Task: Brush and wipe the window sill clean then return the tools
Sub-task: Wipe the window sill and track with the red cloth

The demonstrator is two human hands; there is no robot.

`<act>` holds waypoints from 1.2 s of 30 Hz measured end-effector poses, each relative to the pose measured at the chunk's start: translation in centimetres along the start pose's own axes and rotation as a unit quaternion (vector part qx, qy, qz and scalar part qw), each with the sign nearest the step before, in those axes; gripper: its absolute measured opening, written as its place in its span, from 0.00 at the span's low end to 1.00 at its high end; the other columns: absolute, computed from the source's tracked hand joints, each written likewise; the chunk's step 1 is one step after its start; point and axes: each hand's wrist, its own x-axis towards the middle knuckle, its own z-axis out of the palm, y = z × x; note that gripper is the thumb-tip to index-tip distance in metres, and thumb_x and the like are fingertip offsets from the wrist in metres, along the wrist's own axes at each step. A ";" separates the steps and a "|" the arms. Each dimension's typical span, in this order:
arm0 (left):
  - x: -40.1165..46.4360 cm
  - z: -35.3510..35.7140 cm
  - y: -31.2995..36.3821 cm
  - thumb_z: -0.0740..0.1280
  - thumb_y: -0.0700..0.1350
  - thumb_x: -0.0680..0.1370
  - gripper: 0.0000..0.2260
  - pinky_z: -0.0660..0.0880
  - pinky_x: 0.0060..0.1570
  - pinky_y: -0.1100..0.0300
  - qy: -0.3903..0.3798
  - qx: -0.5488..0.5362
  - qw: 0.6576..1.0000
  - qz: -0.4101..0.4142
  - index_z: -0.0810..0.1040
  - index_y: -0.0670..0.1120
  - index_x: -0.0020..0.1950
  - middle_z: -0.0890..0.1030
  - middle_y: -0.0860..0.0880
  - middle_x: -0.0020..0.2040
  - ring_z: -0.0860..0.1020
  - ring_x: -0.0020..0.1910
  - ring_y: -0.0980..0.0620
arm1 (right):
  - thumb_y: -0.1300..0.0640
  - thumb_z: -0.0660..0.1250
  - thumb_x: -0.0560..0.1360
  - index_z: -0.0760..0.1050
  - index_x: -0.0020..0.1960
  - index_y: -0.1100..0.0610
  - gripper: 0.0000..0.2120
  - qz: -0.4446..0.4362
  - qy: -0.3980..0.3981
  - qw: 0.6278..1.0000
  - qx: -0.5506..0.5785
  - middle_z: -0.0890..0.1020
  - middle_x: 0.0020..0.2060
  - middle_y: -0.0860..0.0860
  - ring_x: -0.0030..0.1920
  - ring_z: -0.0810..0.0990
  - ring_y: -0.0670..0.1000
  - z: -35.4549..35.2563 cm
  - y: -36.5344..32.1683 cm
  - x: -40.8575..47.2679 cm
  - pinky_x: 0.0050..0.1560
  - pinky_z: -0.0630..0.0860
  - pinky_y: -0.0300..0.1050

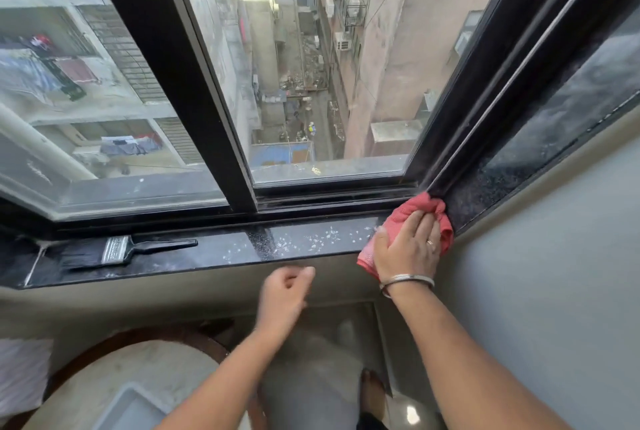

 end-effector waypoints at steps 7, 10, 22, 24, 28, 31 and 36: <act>2.1 -14.5 0.3 0.64 0.50 0.78 0.13 0.69 0.52 0.47 0.466 0.172 0.838 0.225 0.74 0.41 0.55 0.77 0.41 0.51 0.74 0.52 0.39 | 0.44 0.59 0.72 0.67 0.69 0.65 0.33 -0.143 -0.003 0.989 -0.036 0.72 0.64 0.67 0.67 0.67 0.66 1.9 -3.8 -3.2 0.71 0.61 0.60; 5.6 -17.1 3.0 0.64 0.52 0.79 0.28 0.61 0.69 0.43 0.506 0.224 0.808 0.204 0.66 0.36 0.73 0.68 0.34 0.72 0.66 0.72 0.38 | 0.41 0.59 0.71 0.65 0.71 0.63 0.36 -0.192 -0.040 0.980 -0.019 0.71 0.65 0.65 0.67 0.67 0.66 3.1 -7.6 -6.2 0.69 0.62 0.61; 10.8 -18.5 3.8 0.48 0.61 0.81 0.38 0.49 0.76 0.41 0.488 0.277 0.825 0.073 0.44 0.35 0.80 0.48 0.34 0.81 0.55 0.79 0.38 | 0.59 0.59 0.71 0.72 0.68 0.60 0.26 -0.514 -0.124 0.848 0.027 0.78 0.61 0.61 0.60 0.77 0.65 6.2 -15.5 -9.3 0.61 0.74 0.57; 10.6 -18.4 4.0 0.47 0.61 0.81 0.39 0.50 0.76 0.41 0.482 0.275 0.829 0.075 0.44 0.34 0.80 0.48 0.34 0.81 0.55 0.80 0.38 | 0.62 0.61 0.70 0.75 0.65 0.61 0.23 -0.578 -0.148 0.800 0.065 0.79 0.62 0.61 0.60 0.78 0.63 6.0 -16.2 -8.9 0.61 0.75 0.56; 10.4 -18.4 4.2 0.47 0.62 0.81 0.39 0.50 0.76 0.41 0.476 0.278 0.831 0.074 0.44 0.33 0.80 0.48 0.34 0.81 0.54 0.80 0.38 | 0.63 0.70 0.72 0.77 0.63 0.61 0.20 -0.651 -0.225 0.718 0.100 0.80 0.62 0.59 0.61 0.78 0.61 4.3 -14.2 -7.2 0.65 0.73 0.56; 10.2 -18.3 4.5 0.47 0.61 0.81 0.39 0.50 0.76 0.41 0.472 0.281 0.833 0.071 0.44 0.33 0.80 0.48 0.33 0.81 0.53 0.80 0.38 | 0.58 0.69 0.75 0.77 0.63 0.60 0.18 -0.665 -0.228 0.705 0.097 0.81 0.60 0.57 0.61 0.79 0.58 2.0 -10.6 -5.8 0.65 0.73 0.53; 10.1 -18.1 4.7 0.47 0.61 0.81 0.39 0.50 0.76 0.41 0.469 0.284 0.833 0.072 0.44 0.33 0.80 0.48 0.33 0.81 0.54 0.80 0.37 | 0.57 0.65 0.76 0.75 0.65 0.62 0.19 -0.533 -0.014 0.839 0.110 0.80 0.61 0.58 0.62 0.79 0.58 -1.1 -1.6 -2.1 0.64 0.73 0.57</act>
